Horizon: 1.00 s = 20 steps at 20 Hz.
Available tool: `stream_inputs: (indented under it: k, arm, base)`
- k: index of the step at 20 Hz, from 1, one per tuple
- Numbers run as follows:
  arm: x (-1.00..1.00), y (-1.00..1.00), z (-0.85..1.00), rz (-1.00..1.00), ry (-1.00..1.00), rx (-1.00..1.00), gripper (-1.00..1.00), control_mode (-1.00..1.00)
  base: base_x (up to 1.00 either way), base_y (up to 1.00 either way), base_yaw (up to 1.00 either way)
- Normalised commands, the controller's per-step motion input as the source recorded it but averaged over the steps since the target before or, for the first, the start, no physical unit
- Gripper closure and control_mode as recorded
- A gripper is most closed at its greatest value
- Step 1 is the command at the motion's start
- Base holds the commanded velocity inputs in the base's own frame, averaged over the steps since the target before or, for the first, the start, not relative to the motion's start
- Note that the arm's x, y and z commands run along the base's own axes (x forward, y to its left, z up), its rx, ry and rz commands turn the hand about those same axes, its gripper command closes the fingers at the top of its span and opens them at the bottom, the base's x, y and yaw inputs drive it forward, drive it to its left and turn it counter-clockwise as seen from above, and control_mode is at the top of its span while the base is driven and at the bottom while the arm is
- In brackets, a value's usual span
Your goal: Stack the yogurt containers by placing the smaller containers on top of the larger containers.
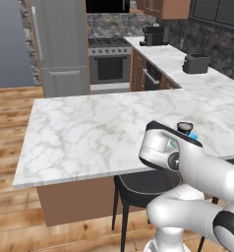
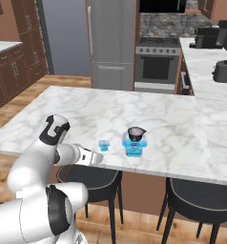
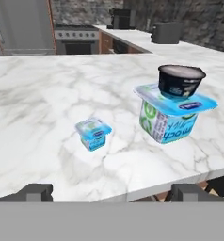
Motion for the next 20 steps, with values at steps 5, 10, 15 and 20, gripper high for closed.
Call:
stream_inputs:
  k: [5, 10, 15, 20]
  arm:
    - [0.12, 0.0, 0.0, -0.02, 0.07, -0.03, -1.0, -1.0]
    - [0.26, 0.0, 0.0, -0.03, 0.04, 0.0, -1.0, -1.0]
    - [0.27, 0.0, 0.0, -0.02, 0.05, 0.0, -1.0, -1.0]
    - [0.24, -0.01, 0.0, -0.02, 0.06, 0.0, -1.0, -1.0]
  base:
    - [0.0, 0.0, 0.0]
    - [0.0, 0.0, 0.0]
    - [0.0, 0.0, 0.0]
    - [0.0, 0.0, 0.0]
